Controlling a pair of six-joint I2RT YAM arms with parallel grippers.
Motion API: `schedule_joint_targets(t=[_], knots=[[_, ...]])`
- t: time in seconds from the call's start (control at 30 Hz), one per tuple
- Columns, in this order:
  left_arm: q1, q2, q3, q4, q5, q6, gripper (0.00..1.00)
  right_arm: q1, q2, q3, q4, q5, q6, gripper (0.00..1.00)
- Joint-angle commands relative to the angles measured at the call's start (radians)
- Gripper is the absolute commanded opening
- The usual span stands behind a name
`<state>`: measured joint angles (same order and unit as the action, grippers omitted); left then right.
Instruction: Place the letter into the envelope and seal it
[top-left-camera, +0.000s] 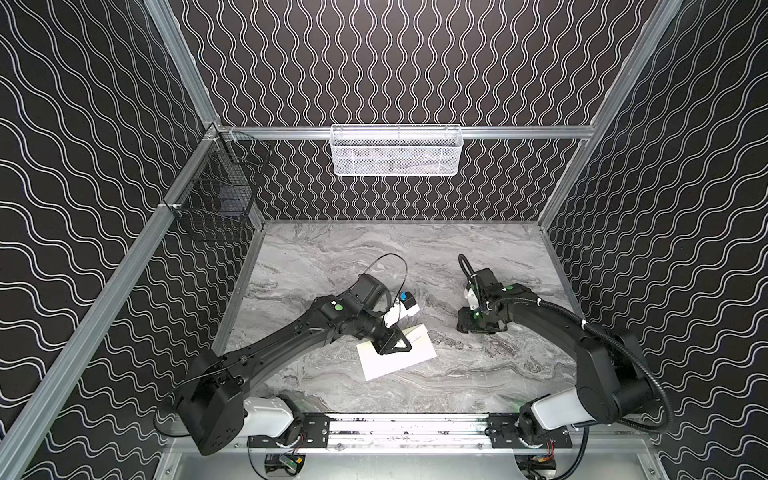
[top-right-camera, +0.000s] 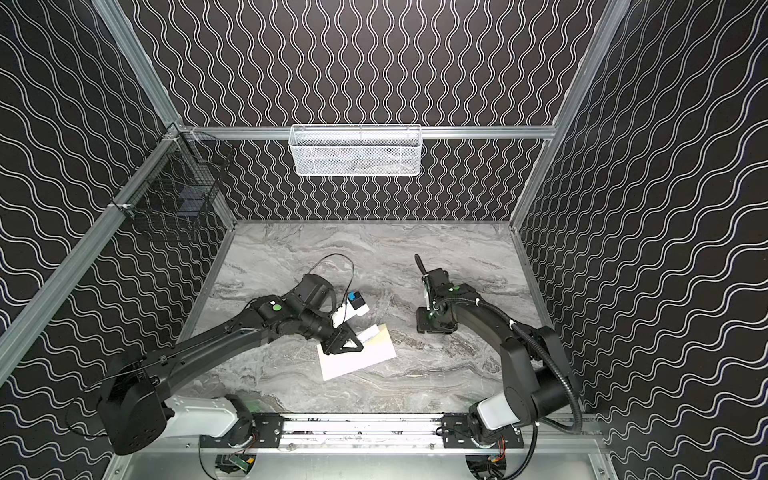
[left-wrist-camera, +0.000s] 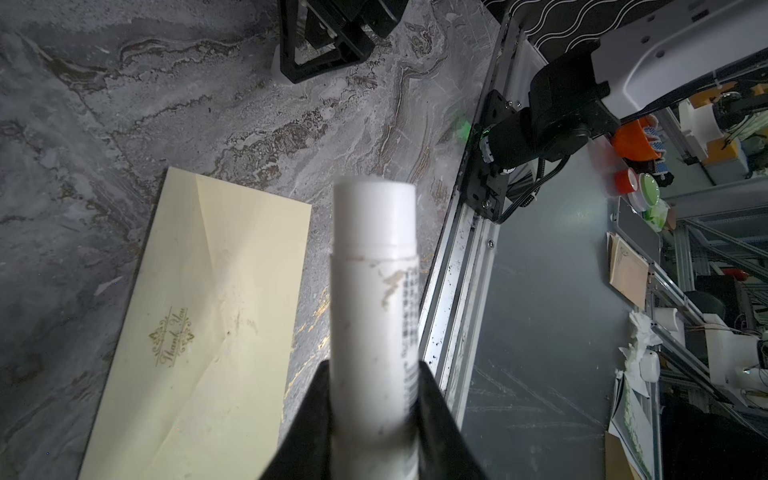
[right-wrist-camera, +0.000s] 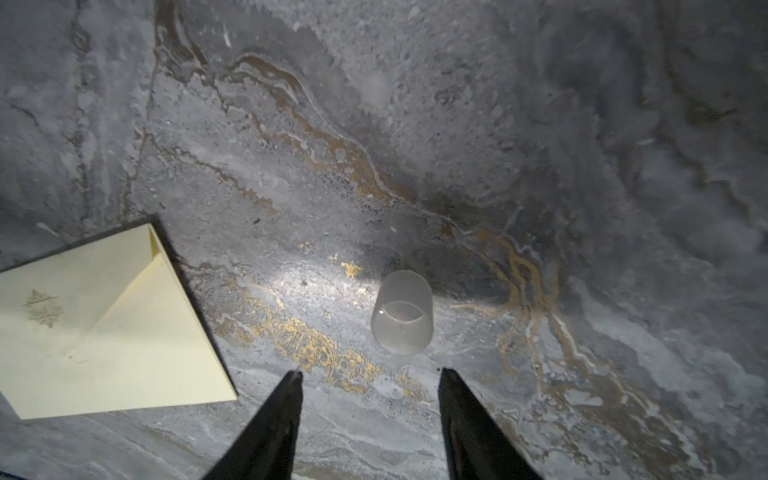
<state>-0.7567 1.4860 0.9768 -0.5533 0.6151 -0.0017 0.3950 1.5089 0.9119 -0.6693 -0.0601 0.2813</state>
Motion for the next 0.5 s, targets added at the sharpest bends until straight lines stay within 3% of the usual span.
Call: schedule_joint_targets(t=[0.0,0.47], knots=[[0.002,-0.009,0.0,0.016,-0.004,-0.023,0.0,0.027,0.018,0.013,0.024,0.1,0.018,0.52],[0.002,-0.021,-0.021,0.036,-0.008,-0.03,0.0,0.036,0.099,0.033,0.049,0.126,0.012,0.42]])
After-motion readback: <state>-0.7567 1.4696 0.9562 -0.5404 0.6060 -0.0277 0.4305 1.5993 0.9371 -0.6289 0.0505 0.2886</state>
